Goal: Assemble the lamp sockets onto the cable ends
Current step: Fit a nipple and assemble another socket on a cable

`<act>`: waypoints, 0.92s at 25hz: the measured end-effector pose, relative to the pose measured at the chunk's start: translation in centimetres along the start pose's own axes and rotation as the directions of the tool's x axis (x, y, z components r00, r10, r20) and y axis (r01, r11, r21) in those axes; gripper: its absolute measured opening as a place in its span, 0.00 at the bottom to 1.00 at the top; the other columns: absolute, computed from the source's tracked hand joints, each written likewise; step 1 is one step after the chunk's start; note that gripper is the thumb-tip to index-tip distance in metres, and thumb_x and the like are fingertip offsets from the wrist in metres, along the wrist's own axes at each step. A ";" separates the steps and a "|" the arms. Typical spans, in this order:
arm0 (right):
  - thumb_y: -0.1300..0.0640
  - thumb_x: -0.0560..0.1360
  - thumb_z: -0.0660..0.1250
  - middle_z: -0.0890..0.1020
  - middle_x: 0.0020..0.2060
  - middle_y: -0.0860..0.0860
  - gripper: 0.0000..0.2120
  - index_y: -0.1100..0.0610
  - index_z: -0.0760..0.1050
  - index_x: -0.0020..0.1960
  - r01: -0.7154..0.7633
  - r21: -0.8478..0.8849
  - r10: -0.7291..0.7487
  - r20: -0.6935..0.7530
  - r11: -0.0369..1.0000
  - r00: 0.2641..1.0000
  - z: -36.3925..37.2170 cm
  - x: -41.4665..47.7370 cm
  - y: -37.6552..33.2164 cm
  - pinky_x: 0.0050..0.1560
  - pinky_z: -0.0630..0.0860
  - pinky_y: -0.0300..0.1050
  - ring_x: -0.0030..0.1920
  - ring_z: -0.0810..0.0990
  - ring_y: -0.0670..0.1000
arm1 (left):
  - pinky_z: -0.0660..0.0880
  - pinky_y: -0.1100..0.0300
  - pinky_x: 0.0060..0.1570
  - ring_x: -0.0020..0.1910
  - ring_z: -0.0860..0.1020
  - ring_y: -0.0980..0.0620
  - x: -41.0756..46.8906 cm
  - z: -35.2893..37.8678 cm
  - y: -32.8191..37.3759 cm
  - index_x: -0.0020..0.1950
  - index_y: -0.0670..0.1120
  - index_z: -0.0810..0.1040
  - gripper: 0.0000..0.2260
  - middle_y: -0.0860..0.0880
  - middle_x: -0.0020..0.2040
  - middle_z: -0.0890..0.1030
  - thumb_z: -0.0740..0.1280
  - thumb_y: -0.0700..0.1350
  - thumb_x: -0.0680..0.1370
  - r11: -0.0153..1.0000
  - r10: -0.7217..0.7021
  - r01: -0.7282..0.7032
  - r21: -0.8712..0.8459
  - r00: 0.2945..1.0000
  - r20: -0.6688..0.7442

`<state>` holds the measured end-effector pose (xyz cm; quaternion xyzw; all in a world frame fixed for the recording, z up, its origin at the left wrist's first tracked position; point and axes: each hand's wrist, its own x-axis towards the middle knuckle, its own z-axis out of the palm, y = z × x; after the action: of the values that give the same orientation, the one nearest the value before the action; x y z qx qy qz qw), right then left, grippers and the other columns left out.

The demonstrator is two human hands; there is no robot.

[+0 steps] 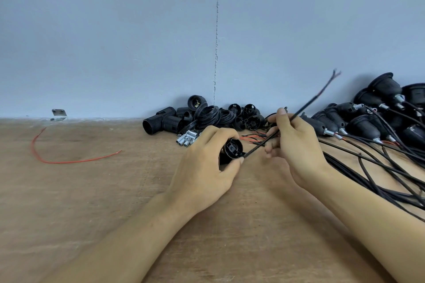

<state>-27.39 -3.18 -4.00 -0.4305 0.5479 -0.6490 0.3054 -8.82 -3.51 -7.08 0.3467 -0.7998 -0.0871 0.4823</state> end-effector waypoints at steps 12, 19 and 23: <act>0.52 0.85 0.56 0.72 0.35 0.53 0.16 0.61 0.75 0.47 -0.188 0.352 0.229 -0.078 0.917 0.970 -0.4 1.0 -0.4 0.21 0.63 0.39 0.22 0.67 0.45 | 0.70 0.72 0.42 0.42 0.78 0.59 0.1 0.0 -0.4 0.54 0.61 0.75 0.16 0.61 0.46 0.78 0.76 0.46 0.73 0.993 -0.097 0.100 -0.061 0.994 0.049; 0.52 0.85 0.54 0.71 0.33 0.50 0.15 0.59 0.74 0.48 -0.103 0.347 0.174 -0.180 0.932 0.968 -0.8 1.1 -0.6 0.20 0.58 0.36 0.21 0.61 0.45 | 0.68 0.74 0.46 0.45 0.75 0.64 0.1 -0.1 -0.2 0.52 0.60 0.73 0.17 0.61 0.46 0.77 0.75 0.45 0.72 0.997 -0.074 0.074 -0.005 0.996 0.049; 0.52 0.85 0.57 0.71 0.33 0.50 0.13 0.59 0.74 0.48 -0.119 0.372 0.178 -0.130 0.921 0.975 -0.6 1.0 -0.7 0.21 0.58 0.38 0.22 0.62 0.45 | 0.69 0.74 0.45 0.46 0.76 0.61 0.0 0.0 -0.4 0.51 0.59 0.73 0.19 0.59 0.47 0.79 0.73 0.38 0.71 0.996 -0.078 0.080 -0.040 0.995 0.058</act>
<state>-28.35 -3.63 -3.10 -0.2701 0.4731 -0.7462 0.3827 -8.64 -3.84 -7.24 0.3653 -0.7967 -0.1327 0.4627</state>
